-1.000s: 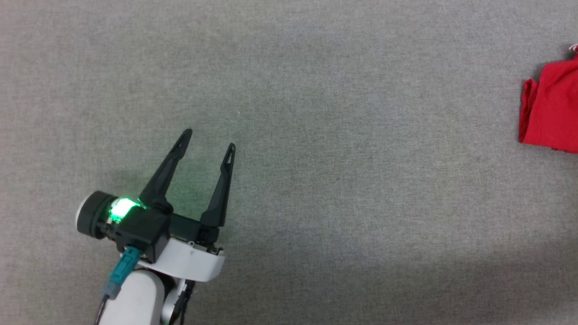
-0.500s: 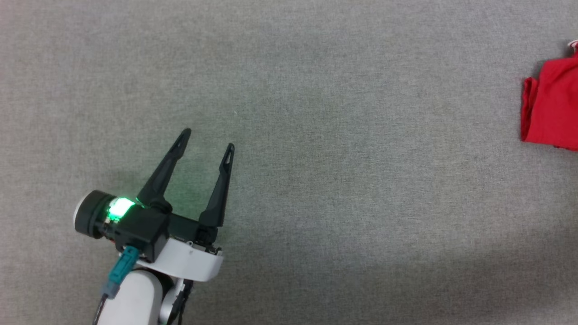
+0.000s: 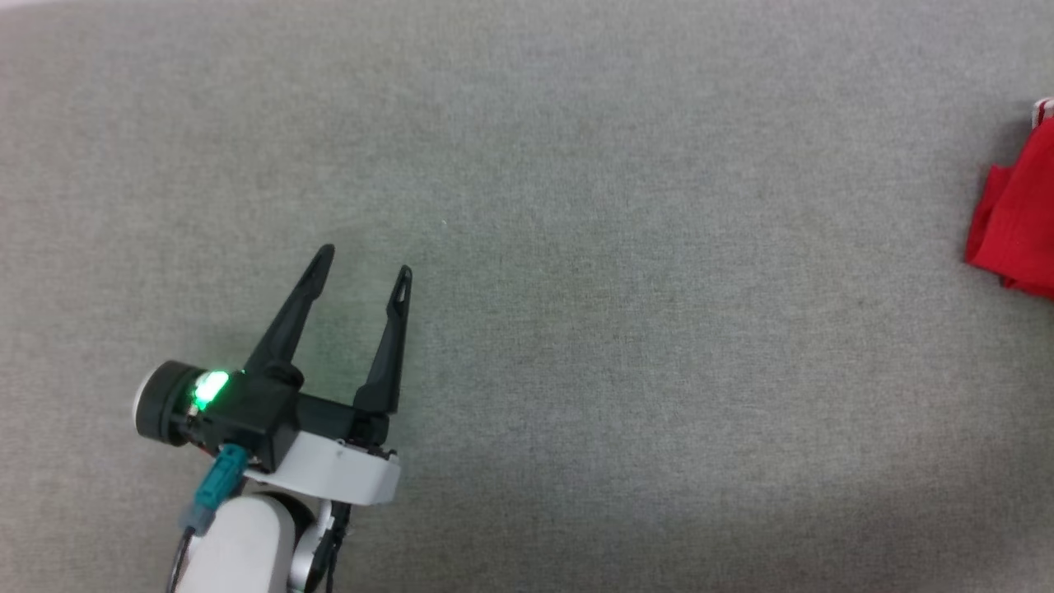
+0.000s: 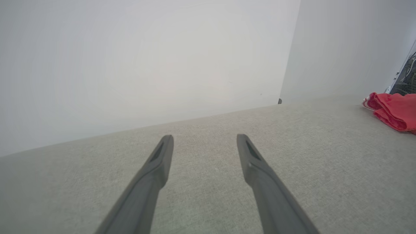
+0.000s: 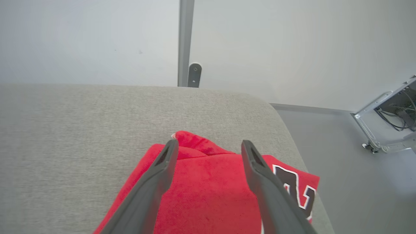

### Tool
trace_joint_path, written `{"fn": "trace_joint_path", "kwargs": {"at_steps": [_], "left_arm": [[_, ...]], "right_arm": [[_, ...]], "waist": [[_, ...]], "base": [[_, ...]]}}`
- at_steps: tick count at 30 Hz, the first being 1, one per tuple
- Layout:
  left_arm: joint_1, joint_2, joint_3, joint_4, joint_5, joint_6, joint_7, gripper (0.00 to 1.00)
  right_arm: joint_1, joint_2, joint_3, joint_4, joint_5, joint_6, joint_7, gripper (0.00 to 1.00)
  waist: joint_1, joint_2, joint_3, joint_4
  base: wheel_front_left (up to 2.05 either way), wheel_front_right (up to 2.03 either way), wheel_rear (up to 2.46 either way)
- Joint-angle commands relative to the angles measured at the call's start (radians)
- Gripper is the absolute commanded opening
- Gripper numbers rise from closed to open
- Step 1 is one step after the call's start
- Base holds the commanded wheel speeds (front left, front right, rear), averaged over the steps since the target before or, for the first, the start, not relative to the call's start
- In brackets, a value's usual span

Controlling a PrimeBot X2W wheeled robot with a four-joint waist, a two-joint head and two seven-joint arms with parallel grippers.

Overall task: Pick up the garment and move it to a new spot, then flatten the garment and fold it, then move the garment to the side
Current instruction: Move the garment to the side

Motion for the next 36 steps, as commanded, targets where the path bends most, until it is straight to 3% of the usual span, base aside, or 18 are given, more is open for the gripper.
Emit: {"fn": "trace_joint_path", "kwargs": {"at_steps": [1, 9, 17, 29, 36], "left_arm": [[0.001, -0.001, 0.003, 0.011, -0.009, 0.005, -0.005, 1.0], [0.025, -0.003, 0.037, 0.053, -0.037, 0.016, -0.012, 1.0], [0.075, -0.005, 0.067, 0.081, -0.055, 0.023, -0.013, 1.0], [0.169, -0.016, 0.103, 0.088, -0.069, 0.032, -0.013, 1.0], [0.245, -0.029, 0.118, 0.065, -0.068, 0.037, -0.013, 1.0]], "right_arm": [[0.025, 0.016, 0.027, -0.018, 0.011, -0.002, -0.02, 1.0], [0.109, 0.108, 0.134, -0.134, 0.035, -0.002, -0.114, 1.0], [0.213, 0.201, 0.136, -0.213, 0.02, -0.002, -0.192, 1.0], [0.393, 0.278, 0.017, -0.33, -0.041, -0.002, -0.216, 1.0], [0.552, 0.316, -0.118, -0.464, -0.095, -0.002, -0.17, 1.0]], "waist": [[0.0, -0.0001, -0.033, 0.012], [0.0, -0.0001, -0.121, 0.038], [0.0, -0.0001, -0.204, 0.056], [0.0, -0.0001, -0.286, 0.056], [0.0, -0.0001, -0.324, 0.048]], "base": [[0.0, 0.0, 0.0], [0.0, 0.0, 0.0], [0.0, 0.0, 0.0], [0.0, 0.0, 0.0], [0.0, 0.0, 0.0]]}}
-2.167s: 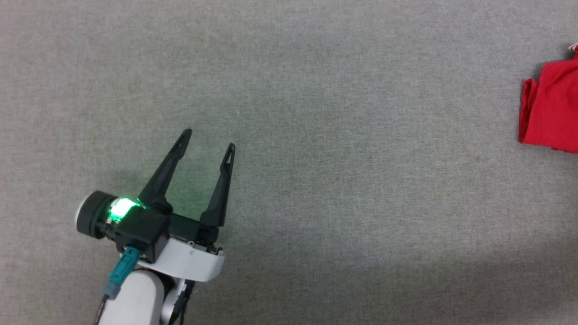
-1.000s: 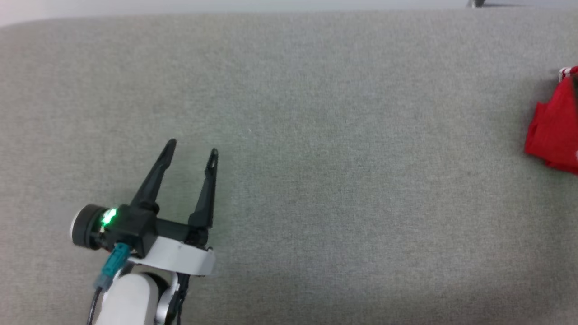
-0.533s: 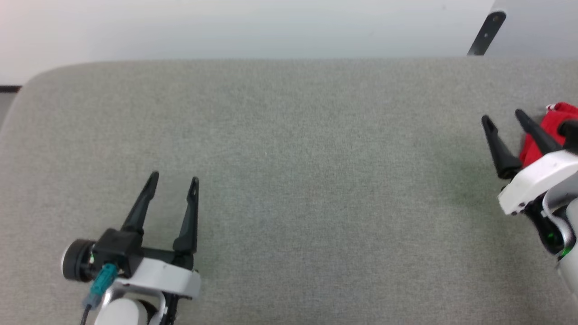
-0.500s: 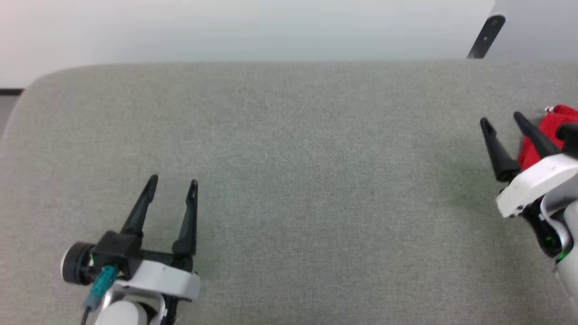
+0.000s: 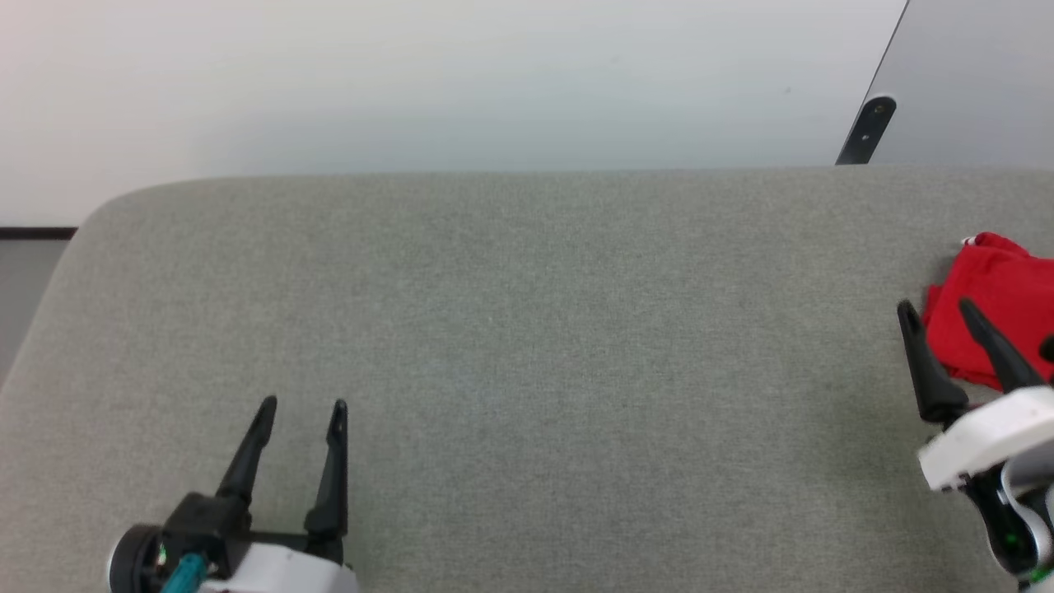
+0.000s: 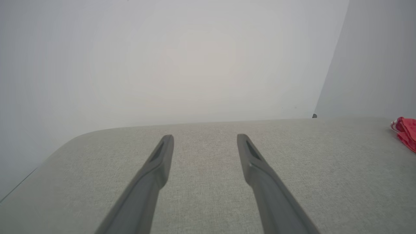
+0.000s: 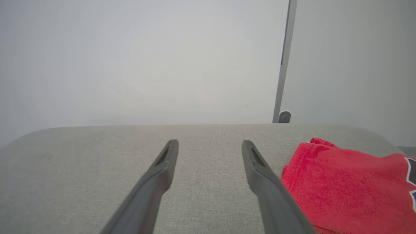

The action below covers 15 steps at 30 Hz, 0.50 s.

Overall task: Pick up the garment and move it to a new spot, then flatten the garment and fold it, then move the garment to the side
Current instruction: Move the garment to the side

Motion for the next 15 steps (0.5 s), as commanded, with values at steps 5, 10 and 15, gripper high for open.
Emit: {"fn": "trace_joint_path", "kwargs": {"at_steps": [5, 10, 15], "left_arm": [[0.067, -0.01, 0.008, -0.037, -0.004, 0.01, -0.002, 1.0], [0.139, -0.017, 0.015, -0.099, -0.001, 0.025, -0.002, 1.0], [0.175, -0.019, 0.011, -0.138, -0.002, 0.037, 0.003, 1.0]], "right_arm": [[0.122, 0.032, -0.089, -0.119, -0.046, -0.002, 0.063, 1.0], [0.217, 0.068, -0.158, -0.245, -0.079, -0.002, 0.128, 1.0], [0.268, 0.1, -0.204, -0.342, -0.099, -0.002, 0.182, 1.0]], "waist": [[0.0, -0.0001, -0.023, -0.006], [0.0, -0.0001, -0.025, -0.009], [0.0, -0.0001, -0.018, -0.008]], "base": [[0.0, 0.0, 0.0], [0.0, 0.0, 0.0], [0.0, 0.0, 0.0]]}}
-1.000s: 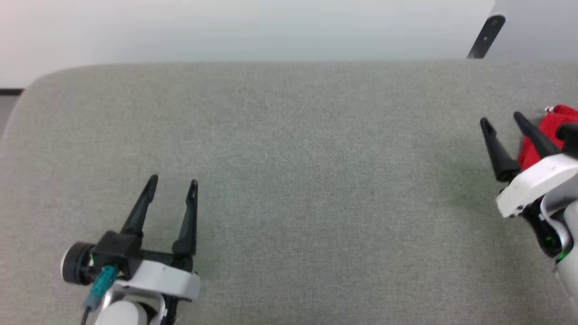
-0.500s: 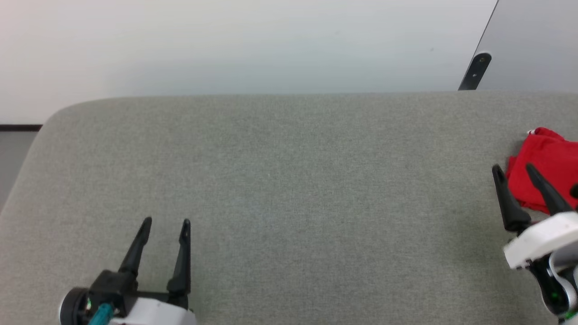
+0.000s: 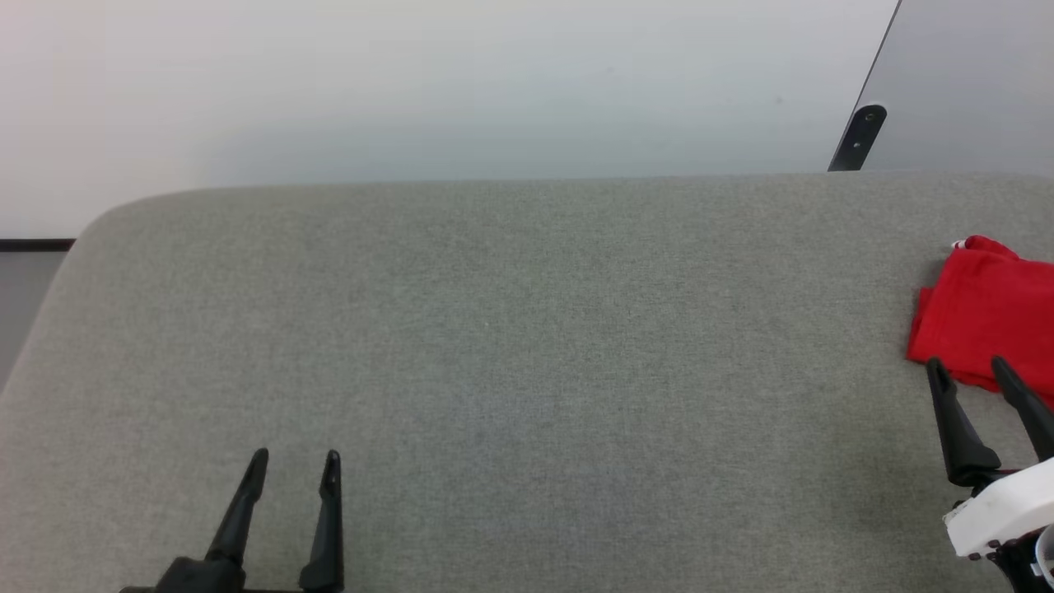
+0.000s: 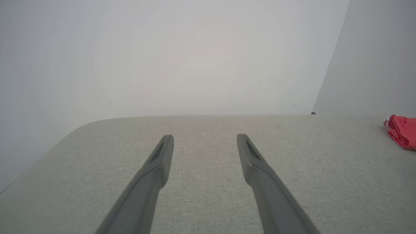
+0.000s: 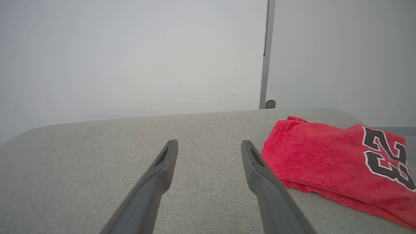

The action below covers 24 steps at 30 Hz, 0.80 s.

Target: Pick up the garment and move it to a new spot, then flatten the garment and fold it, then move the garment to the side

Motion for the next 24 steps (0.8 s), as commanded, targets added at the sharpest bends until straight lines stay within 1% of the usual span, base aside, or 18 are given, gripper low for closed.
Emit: {"fn": "trace_joint_path", "kwargs": {"at_steps": [1, 9, 21, 22, 24], "left_arm": [[0.009, -0.001, -0.001, -0.006, -0.003, 0.009, 0.001, 1.0], [-0.006, 0.001, -0.011, -0.024, -0.005, 0.018, 0.019, 1.0], [-0.001, 0.001, -0.013, -0.035, -0.011, 0.035, 0.028, 1.0], [-0.002, -0.001, -0.015, -0.029, -0.009, 0.03, 0.03, 0.0], [0.002, -0.007, -0.018, -0.008, -0.011, 0.029, 0.031, 0.0]], "right_arm": [[0.012, 0.007, -0.01, -0.014, -0.008, -0.002, 0.008, 1.0], [0.023, 0.031, -0.028, -0.068, -0.023, -0.002, 0.048, 1.0], [0.022, 0.039, -0.031, -0.092, -0.026, -0.002, 0.063, 1.0], [0.018, 0.036, -0.025, -0.083, -0.016, 0.0, 0.06, 0.0], [0.027, 0.047, -0.021, -0.062, -0.014, 0.0, 0.06, 0.0]], "waist": [[0.0, -0.0001, 0.002, 0.001], [0.0, -0.0001, 0.006, 0.003], [0.0, -0.0001, 0.012, 0.003], [0.0, -0.0001, 0.012, 0.003], [0.0, -0.0001, 0.012, 0.003]], "base": [[0.0, 0.0, 0.0], [0.0, 0.0, 0.0], [0.0, 0.0, 0.0], [0.0, 0.0, 0.0], [0.0, 0.0, 0.0]]}}
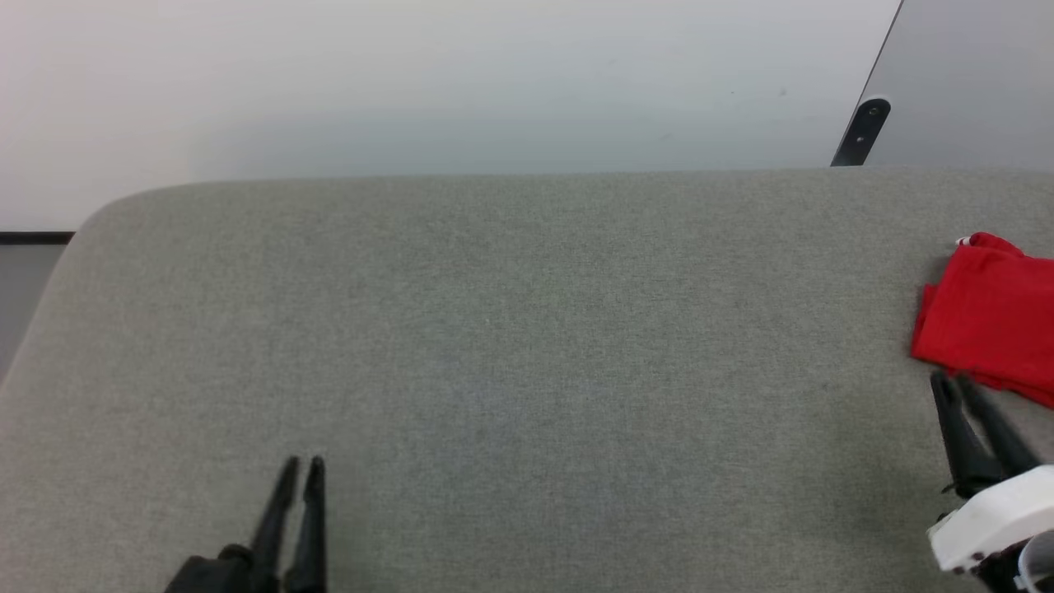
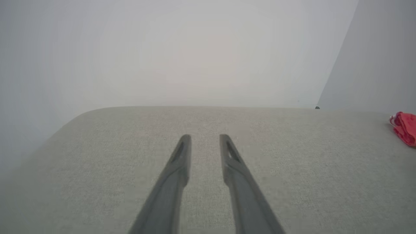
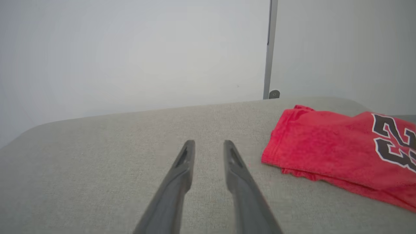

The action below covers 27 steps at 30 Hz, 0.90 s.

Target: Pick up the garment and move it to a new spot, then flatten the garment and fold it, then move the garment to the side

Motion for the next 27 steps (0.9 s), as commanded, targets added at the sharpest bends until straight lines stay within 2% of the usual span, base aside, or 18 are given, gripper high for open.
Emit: {"fn": "trace_joint_path", "kwargs": {"at_steps": [1, 3, 27], "left_arm": [[0.001, -0.002, -0.001, 0.007, -0.004, 0.0, 0.0, 0.0], [0.001, -0.007, -0.003, 0.024, -0.012, -0.001, 0.002, 0.0], [-0.081, -0.011, 0.018, 0.119, -0.459, -0.042, 0.081, 0.0]], "right_arm": [[0.003, 0.005, 0.002, 0.009, 0.004, 0.0, 0.0, 0.0], [0.012, 0.014, 0.005, 0.028, 0.01, 0.0, 0.0, 0.0], [-0.012, 0.061, -0.005, 0.11, 0.369, 0.0, -0.011, 0.0]], "waist": [[0.0, 0.0, 0.0, 0.0], [0.0, 0.0, 0.0, 0.001], [0.0, 0.0, -0.01, 0.017]], "base": [[0.0, 0.0, 0.0], [0.0, 0.0, 0.0], [0.0, 0.0, 0.0]]}}
